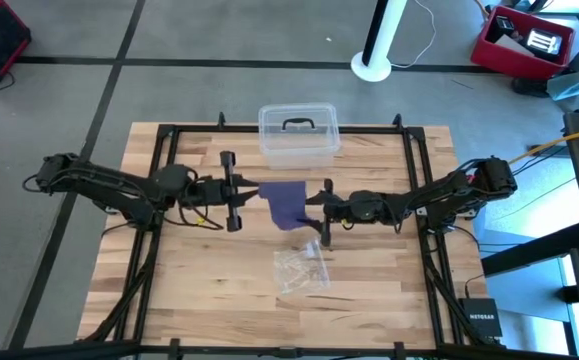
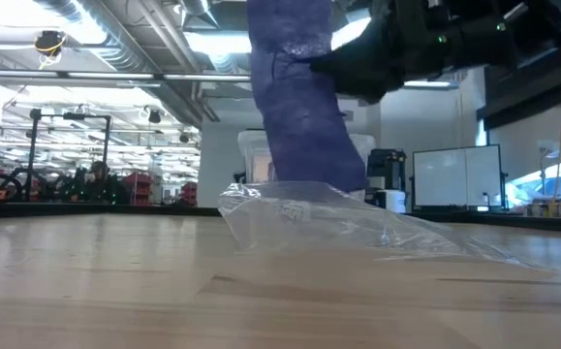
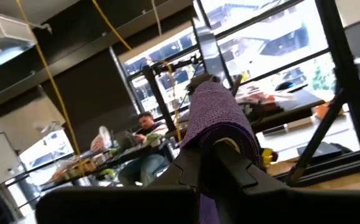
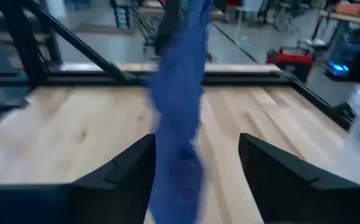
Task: Roll bandage
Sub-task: Roll the violet bandage
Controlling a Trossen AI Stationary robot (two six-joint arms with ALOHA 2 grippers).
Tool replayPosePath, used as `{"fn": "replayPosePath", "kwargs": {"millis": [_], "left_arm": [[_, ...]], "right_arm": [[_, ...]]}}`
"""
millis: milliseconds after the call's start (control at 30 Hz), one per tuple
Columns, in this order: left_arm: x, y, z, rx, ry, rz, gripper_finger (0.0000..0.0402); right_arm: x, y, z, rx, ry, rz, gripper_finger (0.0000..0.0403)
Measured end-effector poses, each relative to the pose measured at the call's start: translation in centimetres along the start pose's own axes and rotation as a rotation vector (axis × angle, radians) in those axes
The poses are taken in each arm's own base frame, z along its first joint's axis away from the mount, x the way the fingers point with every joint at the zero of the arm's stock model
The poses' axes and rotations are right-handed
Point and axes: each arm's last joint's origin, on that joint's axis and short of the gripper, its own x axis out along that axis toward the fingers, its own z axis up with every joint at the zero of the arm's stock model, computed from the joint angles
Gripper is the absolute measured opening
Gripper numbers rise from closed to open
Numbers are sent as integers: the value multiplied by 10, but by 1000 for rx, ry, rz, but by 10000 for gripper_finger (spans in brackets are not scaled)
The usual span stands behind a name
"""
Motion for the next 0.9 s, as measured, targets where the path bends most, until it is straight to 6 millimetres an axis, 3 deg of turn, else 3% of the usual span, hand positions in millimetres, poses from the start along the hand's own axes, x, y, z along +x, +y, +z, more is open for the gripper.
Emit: {"fn": "replayPosePath", "kwargs": {"millis": [333, 400, 567, 767, 900], "left_arm": [[0, 0, 2, 17, -27, -11, 11], [0, 1, 3, 20, -40, -3, 11], [-1, 4, 9, 31, -88, 42, 11], [-7, 18, 26, 124, -112, 172, 11], [-15, 32, 33, 150, -77, 223, 11]], "right_arm": [[17, 4, -23, 4, 23, 50, 187], [20, 5, -21, -11, 14, 37, 155], [25, 7, -14, -94, 8, 46, 18], [24, 23, -12, -128, 51, 38, 6], [18, 42, 1, -133, 14, 41, 6]]}}
